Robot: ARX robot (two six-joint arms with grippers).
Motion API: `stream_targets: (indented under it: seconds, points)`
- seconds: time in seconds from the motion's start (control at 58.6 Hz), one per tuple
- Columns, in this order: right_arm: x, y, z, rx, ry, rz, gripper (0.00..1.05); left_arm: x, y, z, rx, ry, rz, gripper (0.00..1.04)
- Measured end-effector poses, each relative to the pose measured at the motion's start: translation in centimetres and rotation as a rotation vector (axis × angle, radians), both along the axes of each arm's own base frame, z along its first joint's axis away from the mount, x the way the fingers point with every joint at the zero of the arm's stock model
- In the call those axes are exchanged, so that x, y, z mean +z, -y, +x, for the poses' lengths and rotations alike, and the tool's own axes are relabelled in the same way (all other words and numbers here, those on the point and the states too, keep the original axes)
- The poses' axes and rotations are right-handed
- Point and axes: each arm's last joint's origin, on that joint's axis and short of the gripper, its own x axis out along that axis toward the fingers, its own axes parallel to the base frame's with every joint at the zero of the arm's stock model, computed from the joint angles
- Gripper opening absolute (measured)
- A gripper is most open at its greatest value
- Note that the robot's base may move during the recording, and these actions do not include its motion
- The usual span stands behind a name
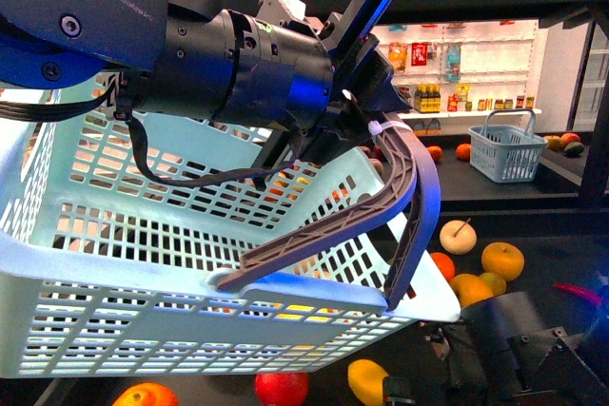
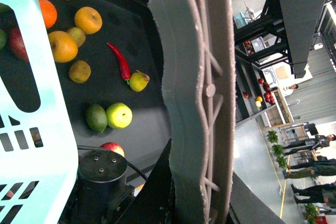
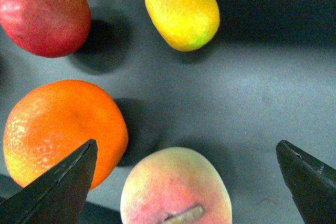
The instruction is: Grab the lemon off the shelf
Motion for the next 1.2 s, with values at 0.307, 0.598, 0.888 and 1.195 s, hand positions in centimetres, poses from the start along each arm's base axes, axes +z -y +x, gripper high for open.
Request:
stream_targets:
  seconds: [0.307, 0.598, 0.888, 1.195]
  points:
    - [-2.2, -1.5, 2.2, 0.052, 0.06, -0.058, 1.02, 0.0, -0.1, 0.1, 0.013, 0.011, 0.009, 0.1]
    - [-3.8, -2.6, 4.3, 0.055, 0.115, -0.079, 1.02, 0.0, -0.1, 0.0, -0.006, 0.006, 0.003, 0.1]
    - [-4.7, -3.3, 6.8, 0.029, 0.15, -0.111, 1.02, 0.0, -0.1, 0.0, -0.004, 0.0, -0.001, 0.1]
    - [-5.8, -4.7, 8.6, 0.032, 0.167, -0.132, 1.02, 0.0, -0.1, 0.0, -0.006, -0.002, -0.002, 0.1]
